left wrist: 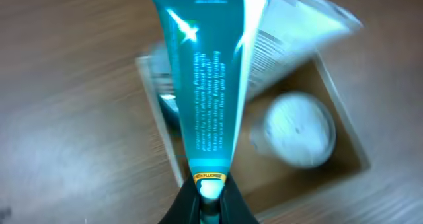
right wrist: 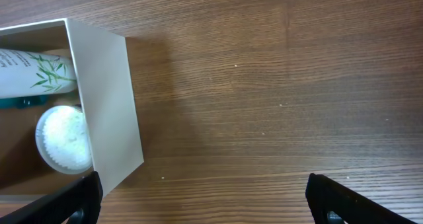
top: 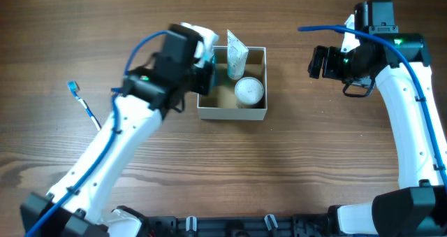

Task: Pack container
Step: 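Carry the teal toothpaste tube with the left gripper into the box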

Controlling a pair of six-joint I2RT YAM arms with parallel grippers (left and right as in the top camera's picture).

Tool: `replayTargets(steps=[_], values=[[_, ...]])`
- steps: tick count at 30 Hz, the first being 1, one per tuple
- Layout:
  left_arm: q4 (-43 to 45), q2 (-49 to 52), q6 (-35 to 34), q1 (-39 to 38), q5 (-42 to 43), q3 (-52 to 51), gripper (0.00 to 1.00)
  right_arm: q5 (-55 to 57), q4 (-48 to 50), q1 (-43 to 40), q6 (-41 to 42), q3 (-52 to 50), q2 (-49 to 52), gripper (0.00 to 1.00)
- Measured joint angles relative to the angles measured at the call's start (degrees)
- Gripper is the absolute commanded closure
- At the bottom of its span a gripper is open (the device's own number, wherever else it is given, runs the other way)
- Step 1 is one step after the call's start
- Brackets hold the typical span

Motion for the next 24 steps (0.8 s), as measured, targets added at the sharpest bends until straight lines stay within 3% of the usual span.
replayTargets(steps=[9, 16, 17, 18, 19, 21, 22, 24], values=[[0.07, 5.73, 18.05, -5.11, -0.63, 0.00, 0.96, 0.00, 0.13, 0.00, 0.00, 0.00, 0.00, 0.00], [1.40, 9.53, 20.65, -5.11, -1.05, -0.02, 0.96, 0.00, 0.13, 0.00, 0.00, 0.00, 0.00, 0.00], [1.53, 10.03, 20.68, -5.11, -1.05, -0.02, 0.92, 0.00, 0.13, 0.00, 0.00, 0.00, 0.00, 0.00], [1.53, 10.34, 20.70, -5.11, -1.05, -0.02, 0.71, 0.00, 0.15, 0.00, 0.00, 0.00, 0.00, 0.00], [1.53, 10.56, 20.90, -5.11, -1.05, -0.02, 0.59, 0.00, 0.13, 0.00, 0.00, 0.00, 0.00, 0.00], [1.57, 10.64, 21.20, -5.11, -1.07, -0.02, 0.44, 0.02, 0.13, 0.00, 0.00, 0.00, 0.00, 0.00], [1.57, 10.64, 21.35, -5.11, -1.07, -0.02, 0.22, 0.00, 0.13, 0.00, 0.00, 0.00, 0.00, 0.00], [1.49, 10.64, 21.73, -5.11, -1.07, -0.02, 0.16, 0.00, 0.13, 0.00, 0.00, 0.00, 0.00, 0.00]])
